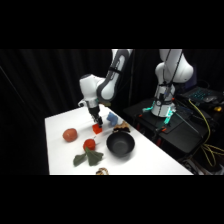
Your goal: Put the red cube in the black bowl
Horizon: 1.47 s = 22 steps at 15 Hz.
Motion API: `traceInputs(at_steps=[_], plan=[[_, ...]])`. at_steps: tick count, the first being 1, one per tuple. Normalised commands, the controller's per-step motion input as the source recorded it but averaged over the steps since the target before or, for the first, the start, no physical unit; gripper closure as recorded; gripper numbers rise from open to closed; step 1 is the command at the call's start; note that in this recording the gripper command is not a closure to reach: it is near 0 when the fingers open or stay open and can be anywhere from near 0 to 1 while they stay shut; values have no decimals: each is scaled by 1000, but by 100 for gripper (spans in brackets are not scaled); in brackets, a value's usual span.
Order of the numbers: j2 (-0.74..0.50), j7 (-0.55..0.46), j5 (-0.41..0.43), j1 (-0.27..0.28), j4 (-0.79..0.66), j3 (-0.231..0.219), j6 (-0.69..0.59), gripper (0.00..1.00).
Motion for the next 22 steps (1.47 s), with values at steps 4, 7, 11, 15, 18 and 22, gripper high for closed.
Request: traceInputs(at_steps=[4,7,11,15,18,22], plan=[[166,-252,175,-178,105,164,199,0],[106,-281,148,-180,103,162,140,100],[-46,-121,51,-59,0,60,71,100],[-235,61,-33,73,-145,-25,-9,100],[-483,304,-134,239,-273,-135,-181,100],[-621,377,-229,301,-329,-184,-313,100]])
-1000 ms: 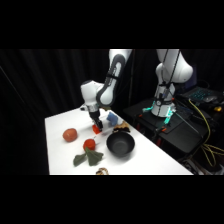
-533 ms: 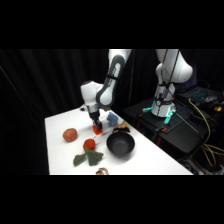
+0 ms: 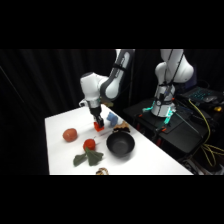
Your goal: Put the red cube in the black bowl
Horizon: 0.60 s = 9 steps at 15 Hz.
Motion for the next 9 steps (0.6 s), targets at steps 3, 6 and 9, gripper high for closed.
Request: traceInputs(at_steps=[3,6,9], plan=[[-523,368,-237,271,-283,-124,-267,100],[-351,308,-175,232,-231,-28,-139,100],[-242,259,16,197,-219,83,0,100]])
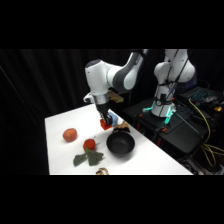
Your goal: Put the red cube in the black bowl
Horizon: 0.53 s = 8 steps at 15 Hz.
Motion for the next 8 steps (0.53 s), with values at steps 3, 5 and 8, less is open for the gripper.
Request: traceInputs(at_steps=[3,5,8], plan=[[-190,212,102,169,-199,109,72,100],[-141,145,101,131,-156,83,86,100],[-58,19,157,55,-122,58,146,100]])
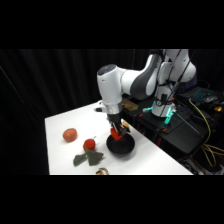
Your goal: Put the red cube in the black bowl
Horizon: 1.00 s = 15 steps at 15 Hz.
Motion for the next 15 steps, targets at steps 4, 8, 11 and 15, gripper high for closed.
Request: traceInputs(at_steps=[4,8,11,15], plan=[[94,-80,138,-7,-66,21,277,0],[134,-131,110,-42,9,-4,232,0],[-110,21,48,18,-18,-26,-13,0],[-414,211,-28,108,-51,-38,-264,0]])
